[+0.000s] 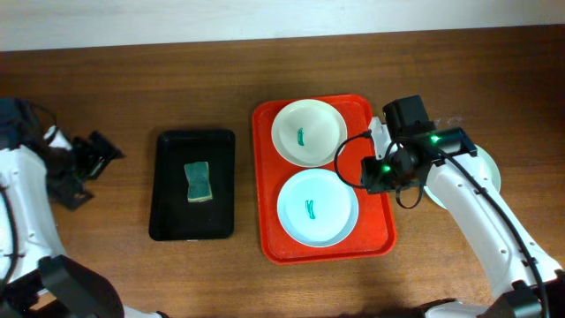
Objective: Clean dirty plates on tray and stack at the side
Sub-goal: 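Move the right gripper to grip the light blue plate rim, then grasp the sponge with the left gripper and lift it toward the plate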
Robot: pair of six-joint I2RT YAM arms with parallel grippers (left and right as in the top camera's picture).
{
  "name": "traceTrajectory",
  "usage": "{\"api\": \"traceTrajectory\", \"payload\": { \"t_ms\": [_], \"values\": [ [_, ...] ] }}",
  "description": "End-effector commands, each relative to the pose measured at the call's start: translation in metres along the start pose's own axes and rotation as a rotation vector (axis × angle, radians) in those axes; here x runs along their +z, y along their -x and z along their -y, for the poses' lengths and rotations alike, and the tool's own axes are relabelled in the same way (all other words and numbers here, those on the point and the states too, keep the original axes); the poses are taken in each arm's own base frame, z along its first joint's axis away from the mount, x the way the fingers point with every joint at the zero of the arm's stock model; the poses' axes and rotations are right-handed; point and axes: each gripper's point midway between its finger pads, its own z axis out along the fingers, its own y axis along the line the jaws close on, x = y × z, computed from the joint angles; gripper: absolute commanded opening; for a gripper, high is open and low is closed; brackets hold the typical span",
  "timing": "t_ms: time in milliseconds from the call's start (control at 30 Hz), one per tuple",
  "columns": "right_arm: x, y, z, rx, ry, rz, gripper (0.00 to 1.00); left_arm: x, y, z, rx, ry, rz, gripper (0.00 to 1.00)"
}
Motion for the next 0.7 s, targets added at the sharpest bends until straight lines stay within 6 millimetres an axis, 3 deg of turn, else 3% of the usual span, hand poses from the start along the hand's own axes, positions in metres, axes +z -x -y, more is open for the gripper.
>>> {"api": "traceTrajectory", "payload": {
  "t_ms": [0,33,100,133,167,200,233,267,300,367,467,667],
  "values": [
    [-0.006,0.002,-0.005,0.014,0.014,0.017,0.36,0.004,-0.027,0.054,0.311,-0.049,-0.021,0.97],
    [-0.006,0.002,-0.005,0.014,0.017,0.017,0.36,0.007,-0.03,0.06,0.362,-0.014,-0.007,0.89],
    [-0.006,0.002,-0.005,0.014,0.017,0.016,0.36,0.014,-0.041,0.082,0.548,0.009,0.011,0.57],
    [-0.006,0.002,-0.005,0.014,0.017,0.016,0.36,0.017,-0.047,0.094,0.598,0.006,0.016,0.53],
    [-0.006,0.002,-0.005,0.014,0.017,0.016,0.36,0.023,-0.055,0.109,0.662,0.015,0.031,0.63],
    [-0.006,0.002,-0.005,0.014,0.017,0.016,0.36,0.027,-0.056,0.115,0.7,0.053,0.054,0.63],
    [-0.006,0.002,-0.005,0.015,0.017,0.014,0.36,0.03,-0.054,0.116,0.702,0.12,0.088,0.64],
    [-0.006,0.001,-0.006,0.015,0.024,0.009,0.36,0.035,-0.048,0.111,0.646,0.239,0.147,0.76],
    [-0.006,0.0,-0.007,0.016,0.027,0.007,0.36,0.039,-0.047,0.109,0.62,0.286,0.165,0.78],
    [-0.006,-0.002,-0.007,0.017,0.027,-0.001,0.36,0.072,-0.063,0.113,0.609,0.283,0.071,0.79],
    [-0.006,-0.002,-0.01,0.017,0.048,-0.002,0.36,0.114,-0.076,0.102,0.603,0.313,-0.063,0.72],
    [-0.006,-0.002,-0.011,0.017,0.049,-0.002,0.36,0.174,-0.086,0.078,0.584,0.394,-0.215,0.44]
  ]
}}
